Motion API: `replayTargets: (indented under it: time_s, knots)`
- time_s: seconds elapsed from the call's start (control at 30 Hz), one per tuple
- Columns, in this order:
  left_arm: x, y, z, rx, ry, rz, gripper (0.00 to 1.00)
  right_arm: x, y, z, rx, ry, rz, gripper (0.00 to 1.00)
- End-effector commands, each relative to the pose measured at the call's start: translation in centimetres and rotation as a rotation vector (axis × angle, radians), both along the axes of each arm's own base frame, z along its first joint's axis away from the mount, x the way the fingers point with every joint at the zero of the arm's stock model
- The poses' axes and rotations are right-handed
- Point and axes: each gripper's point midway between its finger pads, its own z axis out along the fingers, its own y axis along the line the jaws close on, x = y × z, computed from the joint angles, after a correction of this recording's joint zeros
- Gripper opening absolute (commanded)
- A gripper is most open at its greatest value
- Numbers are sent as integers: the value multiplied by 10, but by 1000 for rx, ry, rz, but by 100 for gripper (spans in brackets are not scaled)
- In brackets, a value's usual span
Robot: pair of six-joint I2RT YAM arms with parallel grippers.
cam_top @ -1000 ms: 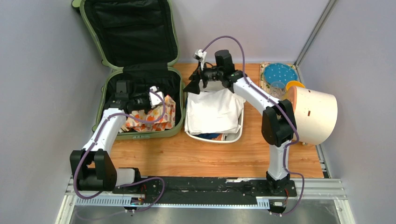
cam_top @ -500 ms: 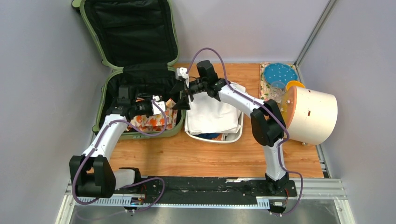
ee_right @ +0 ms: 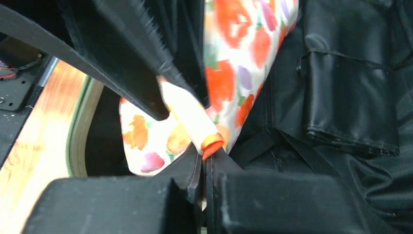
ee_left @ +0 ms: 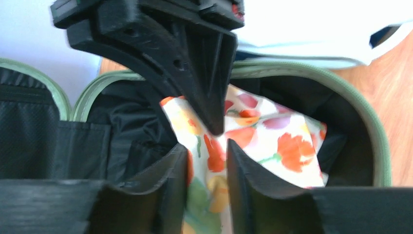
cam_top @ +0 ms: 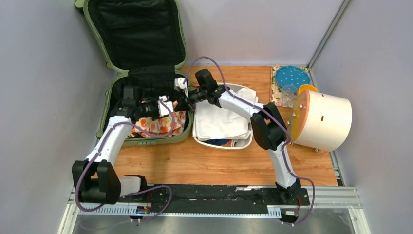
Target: Open, take out, and arrange the luggage
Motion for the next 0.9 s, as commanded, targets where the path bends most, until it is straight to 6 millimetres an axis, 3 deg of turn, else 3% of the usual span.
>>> replayTargets:
  time_s: [0.0,0.07,0.1,0.23,0.47,0.67,0.87]
  knots:
    - [11,14,18,40,121,102,49,10,-5,18,-6,-118,-58,0]
    - [15,27,25,81,160,83,83,6,-11,24,-6,-162,-51,0]
    - [4,27,21,75,238,80,83,4,-15,19,-12,-179,-43,0]
    - [5,60,18,106,288,129,84,-8,-20,31,13,-255,20,0]
    - [28,91,2,174,262,98,84,-33,-21,40,21,-400,169,0]
    - [56,92,3,163,202,25,84,-53,-22,39,3,-532,273,0]
    - [67,75,-4,158,136,-124,84,-67,-23,38,-13,-600,332,0]
